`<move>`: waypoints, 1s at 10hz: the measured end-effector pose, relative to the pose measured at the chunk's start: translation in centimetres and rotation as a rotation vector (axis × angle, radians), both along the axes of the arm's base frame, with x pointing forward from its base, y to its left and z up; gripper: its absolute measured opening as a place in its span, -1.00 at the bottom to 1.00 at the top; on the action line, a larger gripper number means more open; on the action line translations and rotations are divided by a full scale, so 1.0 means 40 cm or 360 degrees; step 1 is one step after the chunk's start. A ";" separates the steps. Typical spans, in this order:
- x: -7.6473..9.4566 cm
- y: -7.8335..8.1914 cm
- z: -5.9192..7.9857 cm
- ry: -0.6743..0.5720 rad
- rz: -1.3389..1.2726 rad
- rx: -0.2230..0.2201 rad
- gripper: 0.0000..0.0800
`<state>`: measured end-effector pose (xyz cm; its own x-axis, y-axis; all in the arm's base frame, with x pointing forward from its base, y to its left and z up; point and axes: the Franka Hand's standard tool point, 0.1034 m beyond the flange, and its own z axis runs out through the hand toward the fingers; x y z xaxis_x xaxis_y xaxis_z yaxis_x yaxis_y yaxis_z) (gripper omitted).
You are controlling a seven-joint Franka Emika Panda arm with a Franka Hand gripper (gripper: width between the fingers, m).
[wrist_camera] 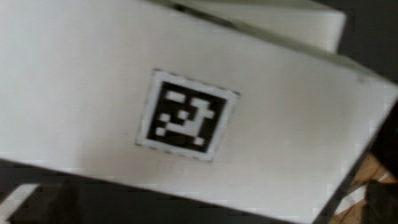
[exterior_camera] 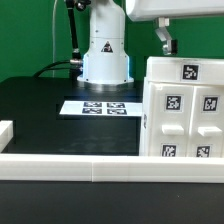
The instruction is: Assemble cabinet
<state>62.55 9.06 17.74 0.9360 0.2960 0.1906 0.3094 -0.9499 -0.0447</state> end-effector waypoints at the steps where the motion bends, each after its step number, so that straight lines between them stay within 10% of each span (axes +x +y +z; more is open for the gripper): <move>1: -0.002 0.006 0.000 -0.0015 0.0176 -0.0039 0.99; 10: -0.036 -0.007 -0.037 -0.0017 0.1605 -0.0374 0.99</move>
Offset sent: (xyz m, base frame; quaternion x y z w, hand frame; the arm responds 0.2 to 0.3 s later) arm -0.0119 0.0150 0.0022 0.0317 -0.0396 -0.2802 0.9586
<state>61.12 8.80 16.26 0.2310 0.9724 0.0333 0.9655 -0.2333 0.1157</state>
